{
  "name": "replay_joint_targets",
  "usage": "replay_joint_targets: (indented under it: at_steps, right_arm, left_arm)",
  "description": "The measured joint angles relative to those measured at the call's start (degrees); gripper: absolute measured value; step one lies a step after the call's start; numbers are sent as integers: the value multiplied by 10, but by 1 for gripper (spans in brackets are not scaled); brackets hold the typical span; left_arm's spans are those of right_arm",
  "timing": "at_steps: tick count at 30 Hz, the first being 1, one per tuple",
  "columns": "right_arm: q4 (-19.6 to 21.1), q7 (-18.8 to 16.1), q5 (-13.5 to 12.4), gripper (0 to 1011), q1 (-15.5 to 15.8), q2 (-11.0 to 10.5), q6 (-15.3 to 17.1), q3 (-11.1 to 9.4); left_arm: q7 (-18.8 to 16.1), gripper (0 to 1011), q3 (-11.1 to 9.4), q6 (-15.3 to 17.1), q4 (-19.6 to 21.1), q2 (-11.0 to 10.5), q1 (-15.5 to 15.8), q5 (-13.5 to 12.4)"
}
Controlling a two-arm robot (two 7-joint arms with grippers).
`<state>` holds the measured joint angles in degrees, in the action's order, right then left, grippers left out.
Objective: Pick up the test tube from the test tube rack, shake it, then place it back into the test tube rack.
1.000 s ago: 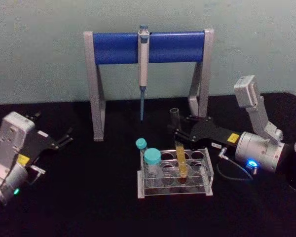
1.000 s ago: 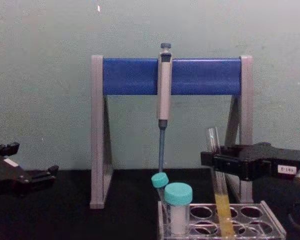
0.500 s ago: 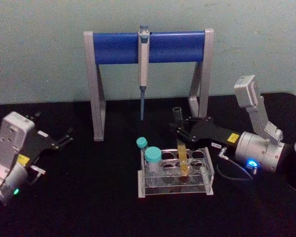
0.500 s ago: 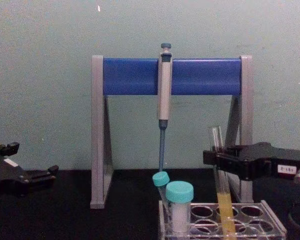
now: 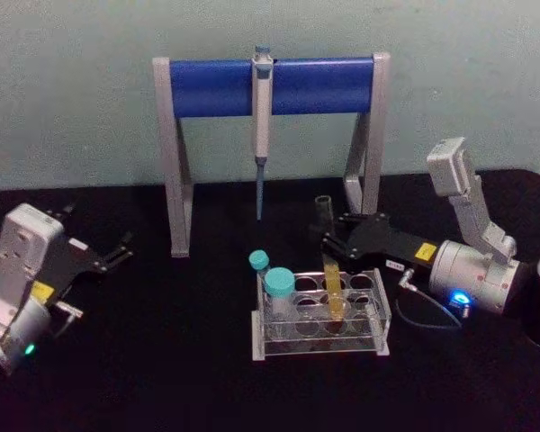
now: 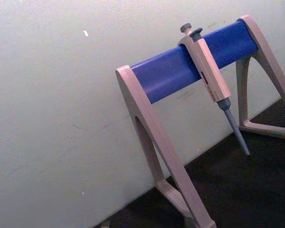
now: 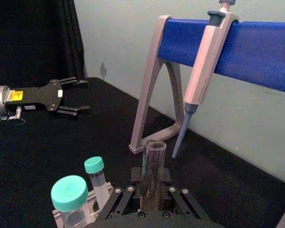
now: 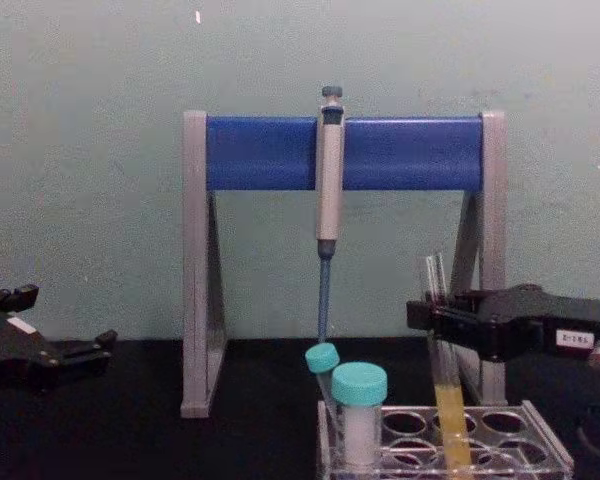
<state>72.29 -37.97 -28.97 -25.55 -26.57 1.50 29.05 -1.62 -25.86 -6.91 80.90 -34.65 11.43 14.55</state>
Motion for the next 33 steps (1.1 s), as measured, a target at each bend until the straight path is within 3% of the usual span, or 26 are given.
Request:
replay_joint_targets:
  at_steps: [6, 19, 26, 33]
  right_arm:
    - [9, -8, -6, 234, 6, -5, -12, -4]
    - [54, -16, -49, 233, 29, -22, -32, -29]
    - [82, -7, -66, 233, 49, -28, -72, -52]
    - [87, 1, -63, 233, 58, -25, -106, -62]
  left_arm:
    - [0, 1001, 0, 0, 0, 0, 0, 0]
    - [0, 1001, 0, 0, 0, 0, 0, 0]
    - [0, 1001, 0, 0, 0, 0, 0, 0]
    - [0, 1001, 0, 0, 0, 0, 0, 0]
